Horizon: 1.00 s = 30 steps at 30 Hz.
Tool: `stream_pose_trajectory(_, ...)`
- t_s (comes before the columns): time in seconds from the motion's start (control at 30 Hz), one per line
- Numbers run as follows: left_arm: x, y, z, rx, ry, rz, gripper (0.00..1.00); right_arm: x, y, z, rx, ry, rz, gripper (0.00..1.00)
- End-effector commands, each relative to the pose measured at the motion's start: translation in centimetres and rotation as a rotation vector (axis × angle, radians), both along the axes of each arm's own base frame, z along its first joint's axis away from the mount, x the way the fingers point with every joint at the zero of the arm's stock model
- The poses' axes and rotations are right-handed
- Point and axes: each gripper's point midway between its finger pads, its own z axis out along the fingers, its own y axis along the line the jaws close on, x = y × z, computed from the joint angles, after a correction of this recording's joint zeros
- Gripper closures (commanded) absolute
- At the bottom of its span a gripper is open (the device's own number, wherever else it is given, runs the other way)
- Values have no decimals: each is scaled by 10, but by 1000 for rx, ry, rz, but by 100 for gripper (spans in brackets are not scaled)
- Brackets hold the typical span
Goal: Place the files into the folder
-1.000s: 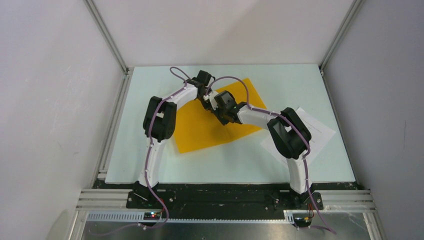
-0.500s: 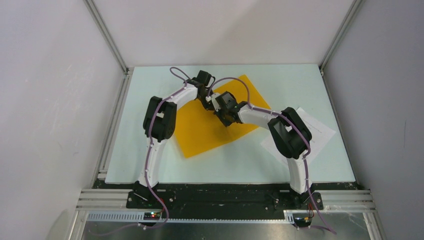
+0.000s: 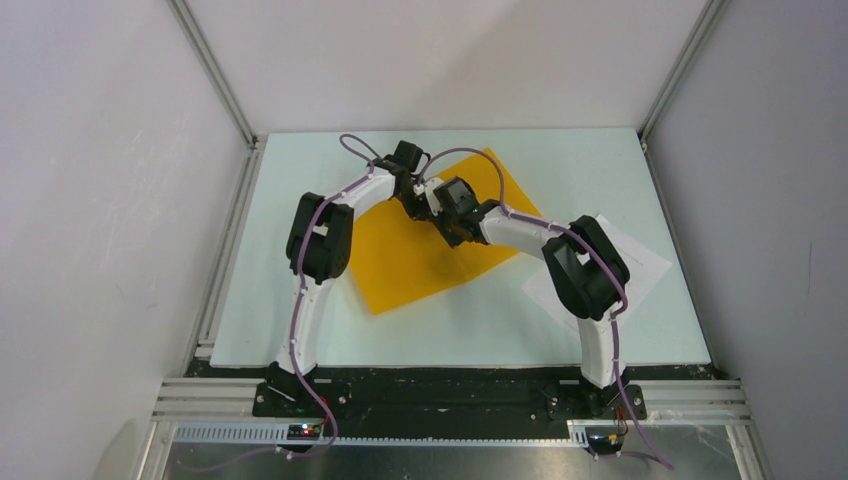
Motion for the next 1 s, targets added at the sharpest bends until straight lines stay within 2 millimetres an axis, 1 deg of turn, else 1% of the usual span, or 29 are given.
stream_pose_trajectory(0.0, -16, 10, -26, 57, 79, -1, 100, 23, 4, 49, 81, -126, -35, 100)
stream_pose_trajectory(0.07, -16, 10, -25, 56, 77, -1, 100, 24, 4, 49, 78, -130, -34, 100)
stream_pose_trajectory(0.27, -16, 10, -25, 54, 78, -2, 100, 20, 0, 28, 30, -82, -22, 100)
stream_pose_trajectory(0.43, -16, 9, -25, 53, 78, -2, 100, 14, 1, 17, 19, -42, 2, 100)
stream_pose_trajectory(0.5, -16, 10, -25, 53, 78, -1, 100, 12, 3, 14, 23, -30, 12, 98)
stream_pose_trajectory(0.67, -16, 9, -25, 51, 79, -3, 100, 11, 3, 4, 4, 0, 14, 88)
stream_pose_trajectory(0.7, -16, 10, -25, 51, 79, -2, 100, 10, 2, 2, -1, 3, 16, 88)
stream_pose_trajectory(0.87, -16, 10, -26, 50, 82, -1, 100, 12, -2, -8, -29, 23, 11, 90)
stream_pose_trajectory(0.97, -16, 10, -26, 48, 83, -2, 100, 9, -6, -15, -53, 49, 8, 91)
